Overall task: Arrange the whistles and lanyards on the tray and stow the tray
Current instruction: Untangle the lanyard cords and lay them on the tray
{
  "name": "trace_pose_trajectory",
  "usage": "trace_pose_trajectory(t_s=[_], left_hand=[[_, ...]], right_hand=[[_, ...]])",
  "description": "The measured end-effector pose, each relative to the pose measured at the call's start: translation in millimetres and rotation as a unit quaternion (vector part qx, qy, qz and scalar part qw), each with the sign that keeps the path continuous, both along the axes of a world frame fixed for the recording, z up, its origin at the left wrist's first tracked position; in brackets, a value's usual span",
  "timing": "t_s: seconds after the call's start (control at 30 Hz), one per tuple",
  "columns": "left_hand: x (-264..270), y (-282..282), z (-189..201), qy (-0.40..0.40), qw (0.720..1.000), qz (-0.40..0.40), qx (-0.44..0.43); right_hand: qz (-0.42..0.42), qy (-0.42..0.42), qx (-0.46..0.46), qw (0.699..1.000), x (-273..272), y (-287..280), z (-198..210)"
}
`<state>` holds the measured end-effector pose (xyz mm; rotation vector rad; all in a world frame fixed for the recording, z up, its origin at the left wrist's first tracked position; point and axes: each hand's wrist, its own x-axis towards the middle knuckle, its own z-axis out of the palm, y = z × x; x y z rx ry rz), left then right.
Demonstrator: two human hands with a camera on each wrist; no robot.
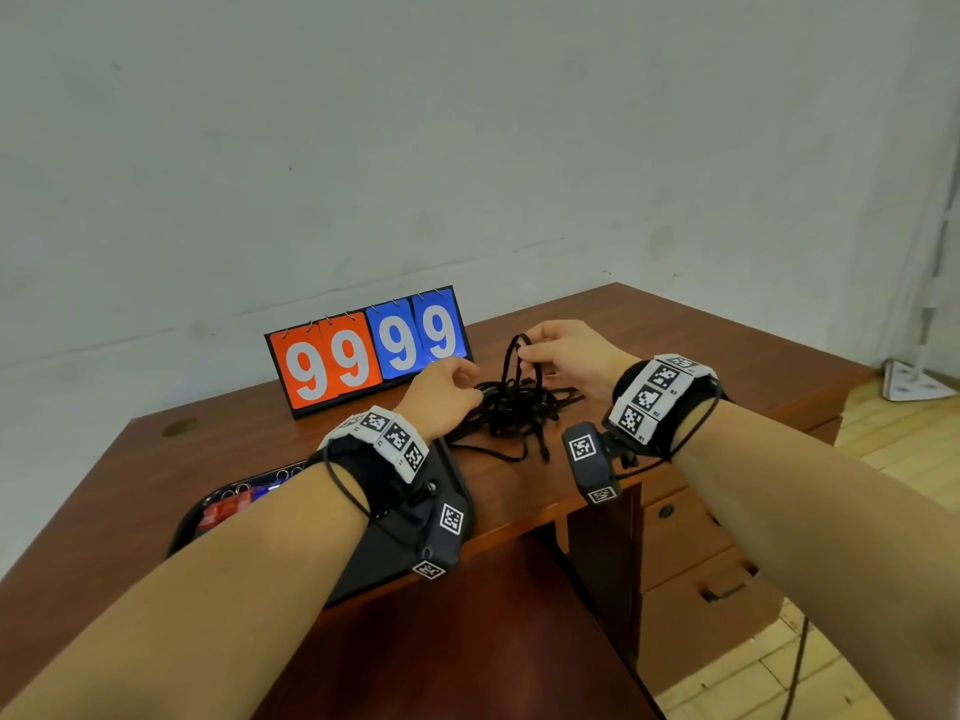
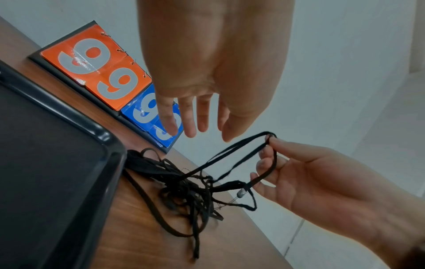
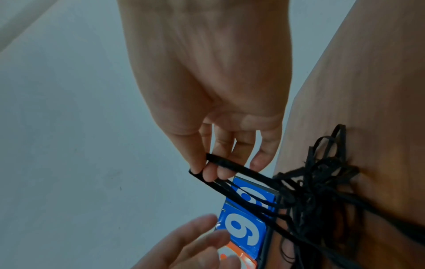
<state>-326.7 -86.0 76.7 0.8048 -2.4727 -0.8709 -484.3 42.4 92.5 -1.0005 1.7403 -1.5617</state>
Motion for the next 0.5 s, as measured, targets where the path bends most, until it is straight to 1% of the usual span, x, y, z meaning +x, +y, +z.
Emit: trace_pose_trajectory(t_s=[0.07,0.13,0.23,0.3,0.37,0.5], left_hand=[[-3.4,4.3,5.9,0.011,1.000,-0.014,0.022],[-7.0,10.2,8.8,0.036,0.997,-0.022,0.059],[-12.0,16.0,6.4,0.078,0.994,0.005,0.072],[-12.6,19.0,4.2,0.089,0.993,0.022,0.078],[-12.1,23.2,2.8,0.074,0.992,0.014,0.098],[-12.8,32.8,-2.2,0.006,0.990,-0.040,0.137]], right_hand=[[0.026,-0.030,-0.024,0.999,6.0,0.5,6.4],[0.031,-0.036,-0.035,0.998,11.1,-0.4,10.6],[0.021,-0.044,-0.037,0.998,14.6,-3.4,13.4],[0.010,-0.059,-0.042,0.997,15.3,-5.0,13.6],[-0.002,-0.068,-0.049,0.996,15.0,-5.6,13.2],[-0.023,-0.085,-0.062,0.994,10.9,-2.9,12.2]])
